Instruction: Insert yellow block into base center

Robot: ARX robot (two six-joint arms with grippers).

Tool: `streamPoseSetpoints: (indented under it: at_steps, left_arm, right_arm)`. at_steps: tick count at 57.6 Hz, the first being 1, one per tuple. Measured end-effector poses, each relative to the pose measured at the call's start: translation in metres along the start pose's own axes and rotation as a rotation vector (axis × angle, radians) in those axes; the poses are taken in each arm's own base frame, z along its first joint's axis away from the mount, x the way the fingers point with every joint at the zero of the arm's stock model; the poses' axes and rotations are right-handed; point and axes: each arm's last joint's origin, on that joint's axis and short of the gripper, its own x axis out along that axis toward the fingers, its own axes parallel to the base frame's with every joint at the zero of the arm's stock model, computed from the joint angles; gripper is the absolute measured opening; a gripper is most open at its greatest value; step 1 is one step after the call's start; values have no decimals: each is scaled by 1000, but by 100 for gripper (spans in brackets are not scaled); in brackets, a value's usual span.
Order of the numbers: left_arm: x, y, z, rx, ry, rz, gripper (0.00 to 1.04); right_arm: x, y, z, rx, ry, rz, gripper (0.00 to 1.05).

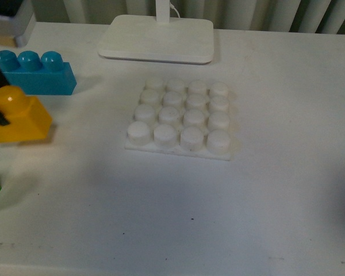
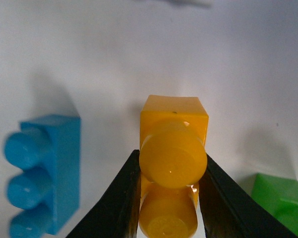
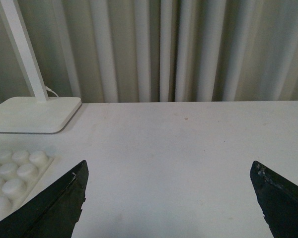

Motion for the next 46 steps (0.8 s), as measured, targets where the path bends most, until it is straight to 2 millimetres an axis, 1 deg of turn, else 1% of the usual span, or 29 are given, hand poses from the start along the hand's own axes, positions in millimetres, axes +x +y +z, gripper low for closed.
streamPoseSetpoints:
  at_steps: [2,14,18,20,24,31,35,39,46]
  left_arm:
    - [-3,5,11,20,-29,28,28]
    - [-9,19,56,94,-98,127,28]
    - [-7,23,71,110,-122,144,28]
    - [-4,25,83,120,-141,149,28]
    - [4,26,98,131,-160,138,28]
    - [19,25,115,148,-167,113,28]
    - [32,26,125,159,-166,95,28]
    - [43,31,130,157,-155,91,28]
    - [51,37,132,151,-149,83,28]
  right_arm:
    - [0,0,0,0,0,0,96]
    - [0,0,0,0,0,0,96]
    - [0,0,0,0,0,0,96]
    - [0,0,0,0,0,0,96]
    - [0,0,0,0,0,0,96]
    - [0,0,0,0,0,0,96]
    - [0,0,0,0,0,0,96]
    - [0,0,0,0,0,0,96]
    - [0,0,0,0,0,0,96]
